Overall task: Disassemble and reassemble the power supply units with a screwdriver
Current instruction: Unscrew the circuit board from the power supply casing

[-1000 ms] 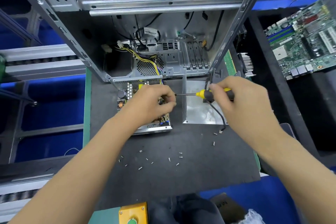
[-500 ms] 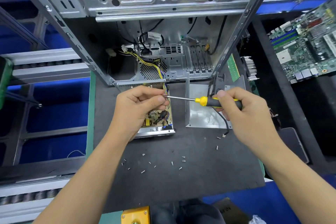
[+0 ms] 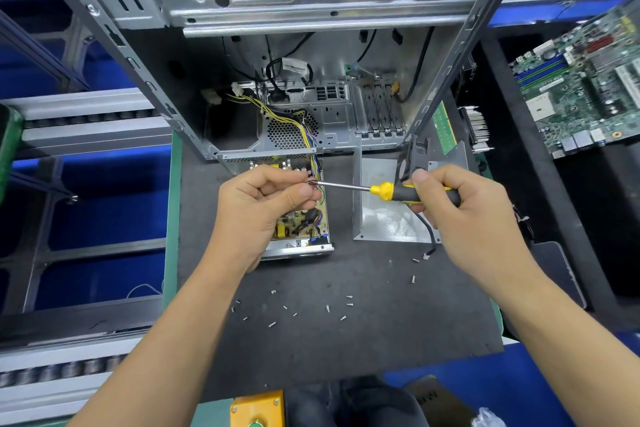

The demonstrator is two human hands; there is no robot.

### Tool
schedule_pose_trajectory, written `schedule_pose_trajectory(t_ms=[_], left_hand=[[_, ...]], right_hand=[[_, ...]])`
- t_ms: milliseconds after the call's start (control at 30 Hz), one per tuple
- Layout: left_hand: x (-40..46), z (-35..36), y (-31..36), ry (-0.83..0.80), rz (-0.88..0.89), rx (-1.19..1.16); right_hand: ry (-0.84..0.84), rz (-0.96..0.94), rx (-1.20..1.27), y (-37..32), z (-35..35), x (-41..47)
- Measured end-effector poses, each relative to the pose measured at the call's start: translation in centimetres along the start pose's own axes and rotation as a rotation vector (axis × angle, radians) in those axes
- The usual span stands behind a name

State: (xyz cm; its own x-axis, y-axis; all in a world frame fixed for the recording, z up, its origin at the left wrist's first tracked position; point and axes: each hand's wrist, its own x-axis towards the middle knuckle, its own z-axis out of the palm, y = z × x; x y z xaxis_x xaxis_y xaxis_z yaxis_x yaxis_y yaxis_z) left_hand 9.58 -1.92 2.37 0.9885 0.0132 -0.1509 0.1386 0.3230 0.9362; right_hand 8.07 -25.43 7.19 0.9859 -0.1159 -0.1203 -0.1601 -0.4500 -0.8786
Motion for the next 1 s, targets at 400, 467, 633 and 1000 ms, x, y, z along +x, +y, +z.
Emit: schedule_pose_trajectory(t_ms=[400, 467, 633, 1000], left_hand=[[-0.1, 0.1, -0.3, 0.017, -0.024, -0.042], [-0.1, 0.0, -0.4, 0.007, -0.021, -0.045], [-0.2, 0.0, -0.4, 0.015, -0.033, -0.085], [-0.4, -0.2, -0.5, -0.013, -0.040, -0.037]], right_hand=[[-0.016, 0.033, 0.024, 0.4, 0.2, -0.1], [-0.019, 0.050, 0.037, 0.6, 0.3, -0.2], [-0.021, 0.106, 0.069, 0.8, 0.6, -0.4], [-0.053, 0.185, 0.147, 1.0, 0.4, -0.1]])
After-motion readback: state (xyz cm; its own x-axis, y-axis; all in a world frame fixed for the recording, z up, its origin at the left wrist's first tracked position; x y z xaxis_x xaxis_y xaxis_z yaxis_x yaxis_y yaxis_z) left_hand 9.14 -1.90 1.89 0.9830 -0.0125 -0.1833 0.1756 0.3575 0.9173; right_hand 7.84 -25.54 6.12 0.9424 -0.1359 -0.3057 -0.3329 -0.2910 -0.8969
